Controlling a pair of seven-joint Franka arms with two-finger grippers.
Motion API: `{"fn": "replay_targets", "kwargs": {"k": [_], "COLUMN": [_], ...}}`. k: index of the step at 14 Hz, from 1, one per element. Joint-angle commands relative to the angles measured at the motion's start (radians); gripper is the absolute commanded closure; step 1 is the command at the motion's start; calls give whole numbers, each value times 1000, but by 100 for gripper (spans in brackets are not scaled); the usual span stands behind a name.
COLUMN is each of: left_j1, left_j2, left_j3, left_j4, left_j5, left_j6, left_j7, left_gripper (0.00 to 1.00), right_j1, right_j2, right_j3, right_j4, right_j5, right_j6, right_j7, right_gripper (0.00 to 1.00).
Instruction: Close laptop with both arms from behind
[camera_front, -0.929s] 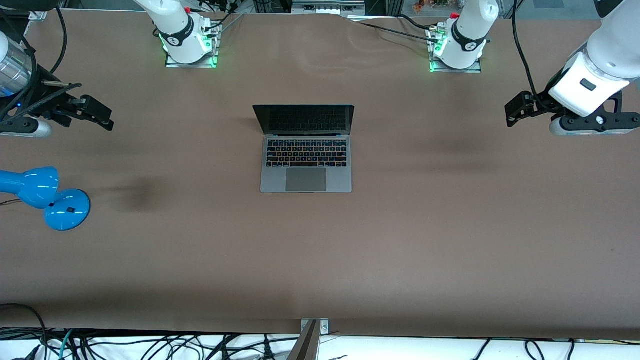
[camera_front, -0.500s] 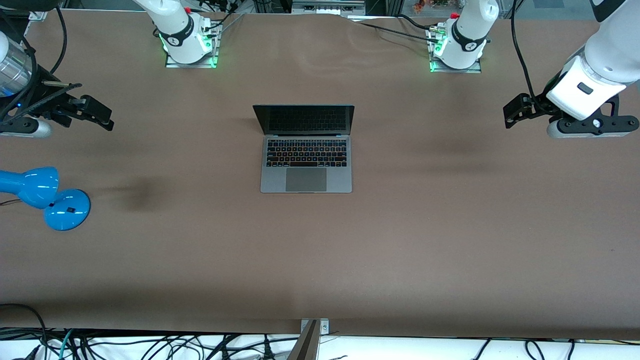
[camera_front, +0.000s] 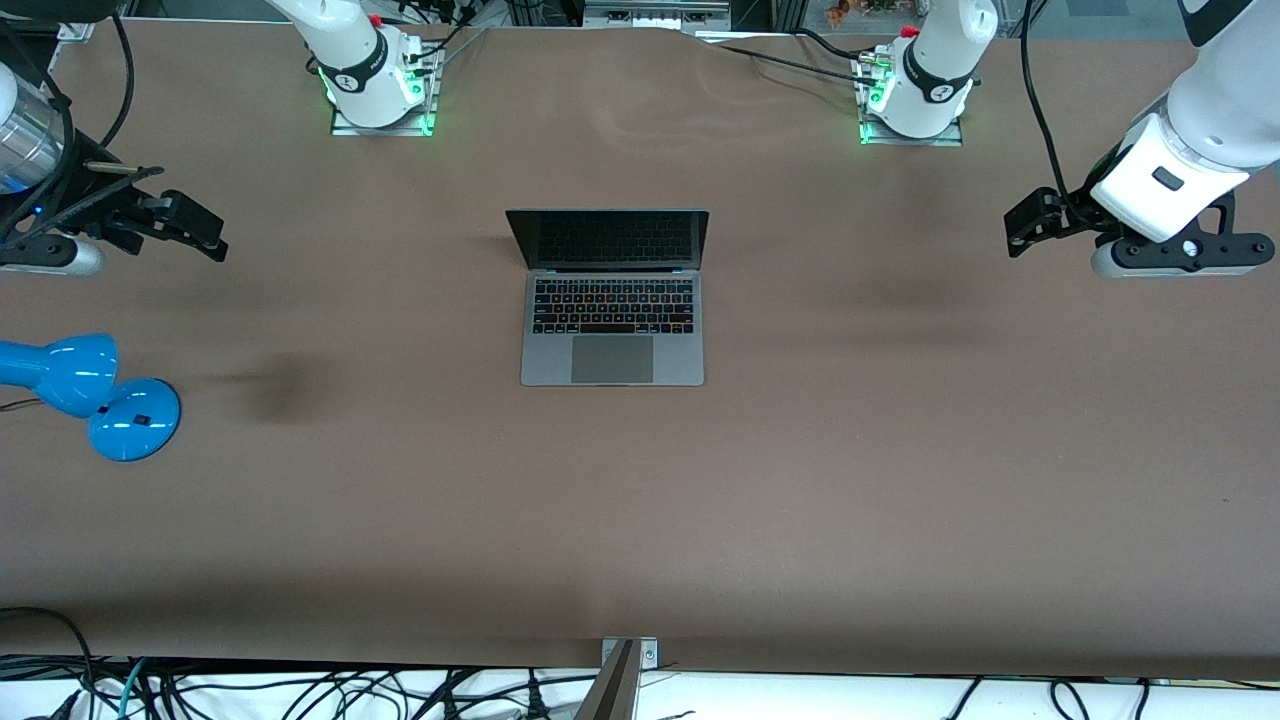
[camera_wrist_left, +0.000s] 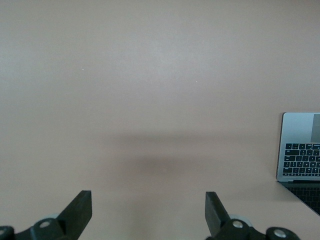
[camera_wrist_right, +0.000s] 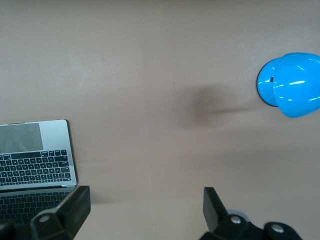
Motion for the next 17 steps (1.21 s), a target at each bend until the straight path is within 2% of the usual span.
{"fn": "replay_targets", "kwargs": {"k": [1,17], "left_j1": [-6,6], "left_j2": [10,57], "left_j3": [7,10], "left_j4": [23,26], "left_j5": [-20,-41], "left_j6": [-22,-20], "left_j7": [20,23], "left_gripper": [0,0], "right_j1": [-5,-5], "right_j2": [-6,-6], "right_j3": [1,1], "right_j4": [2,2], "right_j5": [15,15], "right_j6": [0,0], "right_j7": [7,4], "right_gripper": [0,0]}}
